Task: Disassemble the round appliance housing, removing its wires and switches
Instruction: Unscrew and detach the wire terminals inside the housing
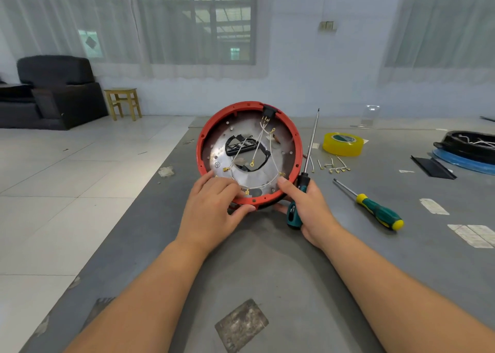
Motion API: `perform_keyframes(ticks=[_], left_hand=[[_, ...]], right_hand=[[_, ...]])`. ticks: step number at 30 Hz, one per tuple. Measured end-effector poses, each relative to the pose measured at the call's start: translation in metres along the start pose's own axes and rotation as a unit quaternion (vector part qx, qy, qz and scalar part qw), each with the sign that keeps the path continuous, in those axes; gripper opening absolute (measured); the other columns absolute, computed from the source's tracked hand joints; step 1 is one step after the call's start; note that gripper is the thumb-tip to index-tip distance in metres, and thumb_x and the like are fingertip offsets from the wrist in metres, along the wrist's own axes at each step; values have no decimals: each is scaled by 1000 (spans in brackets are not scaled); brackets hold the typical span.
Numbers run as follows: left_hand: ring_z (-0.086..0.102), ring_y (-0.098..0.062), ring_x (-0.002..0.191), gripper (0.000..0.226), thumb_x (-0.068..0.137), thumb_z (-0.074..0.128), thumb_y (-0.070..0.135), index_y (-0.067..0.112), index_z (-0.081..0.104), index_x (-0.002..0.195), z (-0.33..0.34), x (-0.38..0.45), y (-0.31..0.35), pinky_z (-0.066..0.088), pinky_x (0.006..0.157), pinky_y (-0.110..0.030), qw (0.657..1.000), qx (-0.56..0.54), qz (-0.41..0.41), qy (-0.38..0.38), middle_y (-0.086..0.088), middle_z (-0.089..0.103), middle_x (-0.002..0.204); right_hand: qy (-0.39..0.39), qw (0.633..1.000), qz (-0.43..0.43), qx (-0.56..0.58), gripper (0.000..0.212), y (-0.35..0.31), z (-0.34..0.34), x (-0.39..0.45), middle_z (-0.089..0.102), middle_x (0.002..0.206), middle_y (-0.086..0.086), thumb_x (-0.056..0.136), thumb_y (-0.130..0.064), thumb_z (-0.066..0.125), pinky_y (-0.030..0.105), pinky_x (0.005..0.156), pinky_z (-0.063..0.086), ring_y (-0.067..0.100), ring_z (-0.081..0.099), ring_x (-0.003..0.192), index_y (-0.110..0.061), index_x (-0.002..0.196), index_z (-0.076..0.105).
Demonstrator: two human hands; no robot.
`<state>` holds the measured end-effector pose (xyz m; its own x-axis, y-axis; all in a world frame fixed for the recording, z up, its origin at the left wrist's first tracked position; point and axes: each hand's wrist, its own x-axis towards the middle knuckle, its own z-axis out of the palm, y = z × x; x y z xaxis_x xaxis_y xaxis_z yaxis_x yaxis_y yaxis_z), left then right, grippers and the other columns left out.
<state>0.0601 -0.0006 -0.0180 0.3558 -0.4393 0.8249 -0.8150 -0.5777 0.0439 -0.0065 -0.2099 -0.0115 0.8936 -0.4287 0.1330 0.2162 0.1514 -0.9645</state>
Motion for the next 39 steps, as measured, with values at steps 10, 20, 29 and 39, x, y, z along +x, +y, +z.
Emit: perform_keyframes(ticks=[10, 20, 29, 39], left_hand=[[69, -25, 91, 42, 97, 62, 55, 14, 69, 89, 6, 2, -7, 48, 106, -42, 994, 82, 64, 10, 1, 70, 93], [62, -18, 130, 56, 88, 63, 65, 18, 75, 115, -5, 8, -33, 24, 128, -48, 997, 5, 67, -42, 3, 72, 123], [71, -16, 116, 59, 86, 60, 68, 17, 79, 109, -15, 8, -34, 32, 124, -41, 998, -1, 51, -43, 3, 77, 119], [39, -33, 151, 64, 77, 85, 47, 16, 70, 132, -13, 8, -10, 28, 122, -45, 997, -27, -68, -34, -10, 53, 155]], right_hand=[[-3, 1000, -14, -17, 40, 1, -2, 8, 74, 110, 18, 90, -24, 77, 57, 89, 59, 33, 72, 106, -10, 122, 58], [9, 999, -19, -24, 36, 6, -4, 13, 76, 106, 13, 91, -30, 75, 54, 88, 60, 30, 73, 104, -10, 118, 63], [-1, 999, -21, -37, 33, 3, -3, 11, 76, 107, 13, 93, -25, 72, 52, 87, 61, 30, 73, 104, -10, 121, 62], [36, 999, -5, -2, 36, 4, -3, 11, 76, 109, 12, 92, -30, 74, 54, 86, 61, 31, 73, 104, -9, 120, 61]])
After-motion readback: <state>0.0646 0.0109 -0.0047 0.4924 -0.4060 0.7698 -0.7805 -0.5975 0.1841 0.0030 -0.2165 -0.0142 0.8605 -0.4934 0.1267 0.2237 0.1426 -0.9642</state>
